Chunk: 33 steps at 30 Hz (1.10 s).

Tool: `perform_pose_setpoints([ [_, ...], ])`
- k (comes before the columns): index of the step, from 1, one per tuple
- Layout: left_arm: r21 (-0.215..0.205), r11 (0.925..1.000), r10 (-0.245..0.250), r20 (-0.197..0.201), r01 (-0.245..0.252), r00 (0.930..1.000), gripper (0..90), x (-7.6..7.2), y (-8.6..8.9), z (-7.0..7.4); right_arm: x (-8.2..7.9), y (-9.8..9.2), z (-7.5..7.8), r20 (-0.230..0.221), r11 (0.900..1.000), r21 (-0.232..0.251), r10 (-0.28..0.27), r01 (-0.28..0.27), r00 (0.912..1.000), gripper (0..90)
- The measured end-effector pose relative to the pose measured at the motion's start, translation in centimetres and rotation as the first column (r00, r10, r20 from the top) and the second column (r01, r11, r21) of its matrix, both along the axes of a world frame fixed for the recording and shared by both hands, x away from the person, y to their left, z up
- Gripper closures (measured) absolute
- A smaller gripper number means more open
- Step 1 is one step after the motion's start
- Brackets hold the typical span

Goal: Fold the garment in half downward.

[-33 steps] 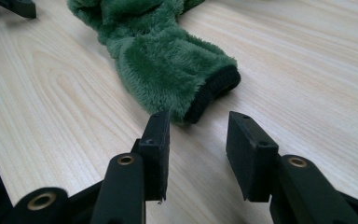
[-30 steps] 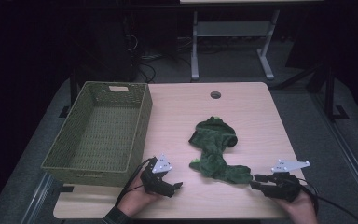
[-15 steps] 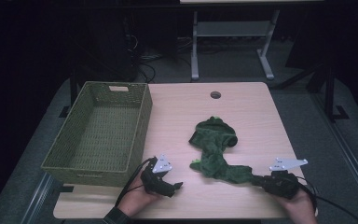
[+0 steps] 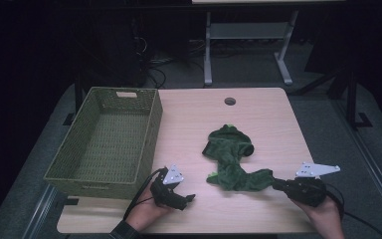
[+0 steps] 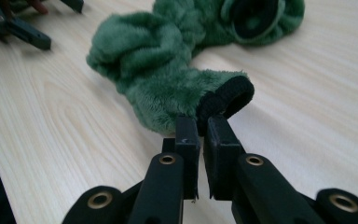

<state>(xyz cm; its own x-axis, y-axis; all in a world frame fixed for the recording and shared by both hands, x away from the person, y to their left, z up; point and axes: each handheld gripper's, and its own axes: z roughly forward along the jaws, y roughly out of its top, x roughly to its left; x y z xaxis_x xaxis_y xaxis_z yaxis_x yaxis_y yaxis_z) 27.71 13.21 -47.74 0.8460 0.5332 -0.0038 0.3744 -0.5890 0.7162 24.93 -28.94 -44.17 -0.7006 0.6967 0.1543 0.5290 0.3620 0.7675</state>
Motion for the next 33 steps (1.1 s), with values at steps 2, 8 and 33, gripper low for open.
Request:
perform_pose_setpoints([
  [2,0.000,1.0000,0.000,0.000,0.000,1.0000,12.2,0.0,0.0,0.0,0.2,0.2,0.4,0.016,1.000,0.013,0.005,-0.006,0.9999,84.4],
  [8,-0.002,1.0000,0.001,0.001,-0.001,1.0000,12.2,0.0,0.0,0.0,0.3,0.9,1.2,0.055,0.999,0.033,0.039,-0.041,0.9977,84.4],
  [33,-0.005,1.0000,0.005,0.002,-0.005,1.0000,12.2,0.0,-0.1,0.0,2.9,7.5,3.0,0.103,0.974,0.002,0.227,-0.228,0.9685,84.1],
])
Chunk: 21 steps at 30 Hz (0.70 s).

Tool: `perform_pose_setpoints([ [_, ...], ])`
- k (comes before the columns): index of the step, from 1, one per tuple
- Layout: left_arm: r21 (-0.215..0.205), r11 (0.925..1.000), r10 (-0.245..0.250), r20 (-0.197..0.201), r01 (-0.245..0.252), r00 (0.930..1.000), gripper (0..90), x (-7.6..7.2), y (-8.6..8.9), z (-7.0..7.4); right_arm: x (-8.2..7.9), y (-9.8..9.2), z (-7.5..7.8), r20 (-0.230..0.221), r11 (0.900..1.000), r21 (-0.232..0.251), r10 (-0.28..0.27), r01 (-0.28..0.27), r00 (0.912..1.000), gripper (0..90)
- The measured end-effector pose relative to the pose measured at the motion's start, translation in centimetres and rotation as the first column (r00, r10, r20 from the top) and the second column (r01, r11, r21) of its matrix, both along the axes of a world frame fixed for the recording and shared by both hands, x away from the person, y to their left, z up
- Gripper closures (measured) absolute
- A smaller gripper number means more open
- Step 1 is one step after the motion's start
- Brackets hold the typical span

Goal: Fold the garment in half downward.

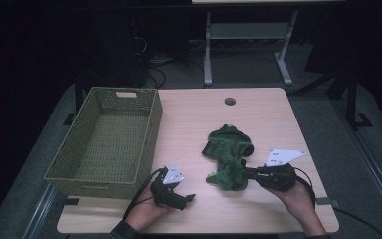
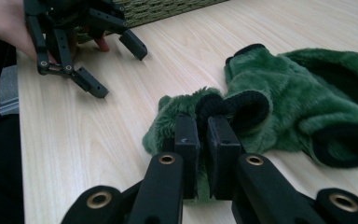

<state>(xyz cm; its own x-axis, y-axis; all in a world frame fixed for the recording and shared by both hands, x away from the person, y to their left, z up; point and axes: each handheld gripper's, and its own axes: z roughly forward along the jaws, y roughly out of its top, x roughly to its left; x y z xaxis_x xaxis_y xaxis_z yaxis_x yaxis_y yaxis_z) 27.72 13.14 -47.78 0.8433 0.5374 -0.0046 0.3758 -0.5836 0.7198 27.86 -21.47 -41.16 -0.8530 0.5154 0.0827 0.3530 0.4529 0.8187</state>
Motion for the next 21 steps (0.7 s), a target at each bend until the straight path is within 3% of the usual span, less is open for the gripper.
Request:
perform_pose_setpoints([
  [6,0.003,1.0000,-0.002,0.001,0.002,1.0000,12.2,0.0,0.0,0.0,1.2,1.8,-0.3,-0.007,1.000,-0.009,0.025,-0.025,0.9997,80.6],
  [11,0.002,1.0000,-0.002,0.002,0.002,1.0000,12.3,0.0,0.0,0.0,1.7,2.8,0.0,-0.005,0.999,0.016,0.029,-0.029,0.9996,74.8],
  [16,0.001,1.0000,0.000,0.000,0.000,1.0000,12.2,0.0,0.0,0.0,2.5,2.9,0.1,0.000,1.000,0.019,0.008,-0.008,1.0000,82.0],
  [21,-0.001,1.0000,0.000,0.002,0.000,1.0000,12.2,0.0,0.0,0.0,3.7,3.4,-1.1,-0.057,1.000,0.005,-0.007,0.007,0.9983,88.4],
])
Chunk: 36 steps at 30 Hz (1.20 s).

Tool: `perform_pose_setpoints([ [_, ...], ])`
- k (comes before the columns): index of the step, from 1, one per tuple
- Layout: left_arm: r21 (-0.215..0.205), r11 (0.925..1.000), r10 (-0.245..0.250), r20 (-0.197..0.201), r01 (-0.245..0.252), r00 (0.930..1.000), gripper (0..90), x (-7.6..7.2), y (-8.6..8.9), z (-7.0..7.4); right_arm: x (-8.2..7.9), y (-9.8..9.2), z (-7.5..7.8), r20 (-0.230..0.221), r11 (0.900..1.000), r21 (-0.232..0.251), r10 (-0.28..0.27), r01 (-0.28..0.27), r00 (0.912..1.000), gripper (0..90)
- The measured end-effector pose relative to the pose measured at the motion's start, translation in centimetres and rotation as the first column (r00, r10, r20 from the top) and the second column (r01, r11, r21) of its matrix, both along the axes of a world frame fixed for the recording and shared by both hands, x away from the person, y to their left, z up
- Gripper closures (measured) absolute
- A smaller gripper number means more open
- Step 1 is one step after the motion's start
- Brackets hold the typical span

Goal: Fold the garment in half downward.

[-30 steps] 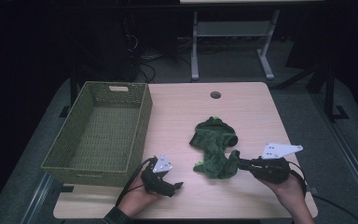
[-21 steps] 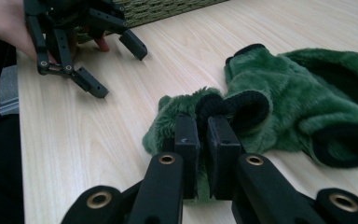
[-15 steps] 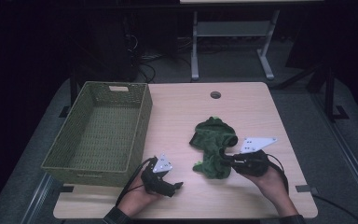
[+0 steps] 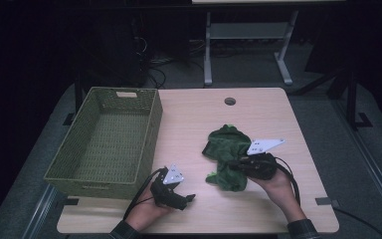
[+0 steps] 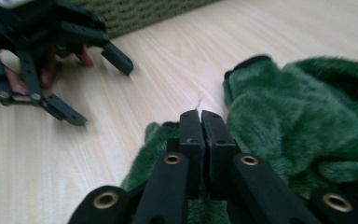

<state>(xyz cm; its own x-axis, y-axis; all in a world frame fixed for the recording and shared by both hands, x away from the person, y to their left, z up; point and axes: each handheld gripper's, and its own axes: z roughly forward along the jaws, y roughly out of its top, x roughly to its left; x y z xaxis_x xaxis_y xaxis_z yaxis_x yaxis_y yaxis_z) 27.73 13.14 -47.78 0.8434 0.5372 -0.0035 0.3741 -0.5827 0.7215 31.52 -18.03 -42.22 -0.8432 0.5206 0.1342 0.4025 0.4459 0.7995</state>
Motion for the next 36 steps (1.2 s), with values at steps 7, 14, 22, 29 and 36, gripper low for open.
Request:
perform_pose_setpoints([
  [7,0.006,1.0000,-0.003,0.000,0.003,1.0000,12.2,0.0,0.0,0.0,0.8,1.4,-2.5,-0.098,0.997,-0.072,0.019,-0.026,0.9950,89.9],
  [14,0.004,1.0000,-0.002,-0.002,0.002,1.0000,12.2,0.0,0.0,0.0,1.1,0.9,-4.0,-0.201,0.995,-0.093,-0.047,0.028,0.9785,90.0],
  [22,0.005,0.9997,0.022,-0.002,-0.022,0.9998,12.3,0.2,-0.3,0.0,1.0,0.9,-4.2,-0.211,0.995,-0.087,-0.065,0.047,0.9754,90.0],
  [29,0.009,0.9997,0.022,-0.004,-0.022,0.9997,13.1,0.5,-0.4,0.1,0.8,-0.2,-2.9,-0.157,0.998,-0.018,-0.060,0.058,0.9858,75.5],
  [36,0.024,0.9997,-0.005,-0.025,0.005,0.9997,13.9,0.8,-1.0,0.5,0.6,-1.4,-1.9,-0.118,0.997,0.024,-0.075,0.078,0.9902,66.0],
])
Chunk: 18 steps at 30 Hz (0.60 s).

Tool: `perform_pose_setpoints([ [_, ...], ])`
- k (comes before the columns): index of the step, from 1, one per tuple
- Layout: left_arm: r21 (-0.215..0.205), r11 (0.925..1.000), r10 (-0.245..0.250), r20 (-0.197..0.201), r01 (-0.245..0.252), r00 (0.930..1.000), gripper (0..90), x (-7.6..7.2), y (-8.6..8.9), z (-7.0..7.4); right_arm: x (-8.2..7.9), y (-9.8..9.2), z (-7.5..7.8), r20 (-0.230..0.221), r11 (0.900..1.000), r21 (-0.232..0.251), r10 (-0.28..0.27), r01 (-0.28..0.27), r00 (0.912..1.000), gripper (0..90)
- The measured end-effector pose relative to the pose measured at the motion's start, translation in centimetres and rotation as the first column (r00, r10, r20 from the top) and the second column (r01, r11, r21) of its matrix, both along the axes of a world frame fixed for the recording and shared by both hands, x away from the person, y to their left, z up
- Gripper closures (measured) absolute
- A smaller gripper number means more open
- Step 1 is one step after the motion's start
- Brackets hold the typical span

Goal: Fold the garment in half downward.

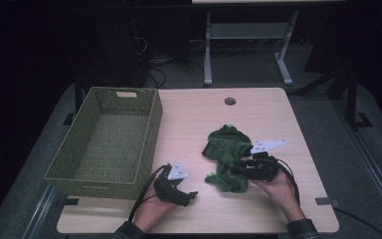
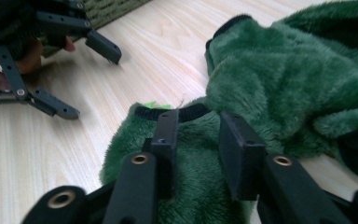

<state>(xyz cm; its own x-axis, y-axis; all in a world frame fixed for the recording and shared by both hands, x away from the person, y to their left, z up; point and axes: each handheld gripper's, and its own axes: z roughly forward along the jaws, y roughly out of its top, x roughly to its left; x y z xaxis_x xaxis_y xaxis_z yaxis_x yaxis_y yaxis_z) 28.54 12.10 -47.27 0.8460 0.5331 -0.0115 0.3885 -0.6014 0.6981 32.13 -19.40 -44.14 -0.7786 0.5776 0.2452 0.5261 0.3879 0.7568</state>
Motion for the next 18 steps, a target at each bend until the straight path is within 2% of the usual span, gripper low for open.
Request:
perform_pose_setpoints([
  [2,0.000,0.9999,-0.016,-0.013,0.016,0.9998,14.4,0.1,-0.2,0.2,-0.1,-0.1,0.2,0.013,1.000,0.004,-0.007,0.007,0.9999,62.1],
  [3,0.002,0.9997,-0.024,-0.008,0.024,0.9997,15.5,0.2,-0.3,0.2,-0.1,-0.1,0.3,0.019,1.000,0.003,-0.009,0.009,0.9998,60.4],
  [4,0.003,0.9995,-0.032,-0.007,0.032,0.9995,15.5,0.3,-0.4,0.3,-0.1,-0.1,0.5,0.011,1.000,-0.008,-0.010,0.010,0.9999,58.8],
  [6,0.002,0.9989,-0.046,-0.014,0.046,0.9988,15.5,0.6,-0.6,0.6,0.0,-0.2,0.9,0.026,1.000,-0.020,-0.010,0.010,0.9996,57.6],
  [9,-0.017,0.9984,-0.054,-0.012,0.054,0.9984,16.2,1.1,-0.8,1.2,0.1,-0.7,1.7,0.057,1.000,-0.002,-0.017,0.017,0.9982,56.1],
  [10,-0.015,0.9982,-0.059,-0.009,0.058,0.9982,16.3,1.2,-0.9,1.4,0.2,-0.8,1.8,0.052,1.000,0.001,-0.020,0.020,0.9984,54.8],
  [13,-0.018,0.9981,-0.059,-0.013,0.059,0.9981,16.2,1.9,-1.1,1.9,0.6,-1.2,2.3,0.065,1.000,-0.009,-0.028,0.028,0.9975,52.4],
  [16,-0.026,0.9978,-0.062,-0.018,0.061,0.9979,16.3,2.7,-1.3,2.5,1.0,-1.6,2.7,0.082,0.998,0.003,-0.060,0.060,0.9948,49.2],
  [18,-0.023,0.9978,-0.062,-0.015,0.062,0.9980,16.3,3.3,-1.5,2.8,1.3,-1.7,2.9,0.088,0.997,-0.010,-0.071,0.072,0.9935,47.7],
])
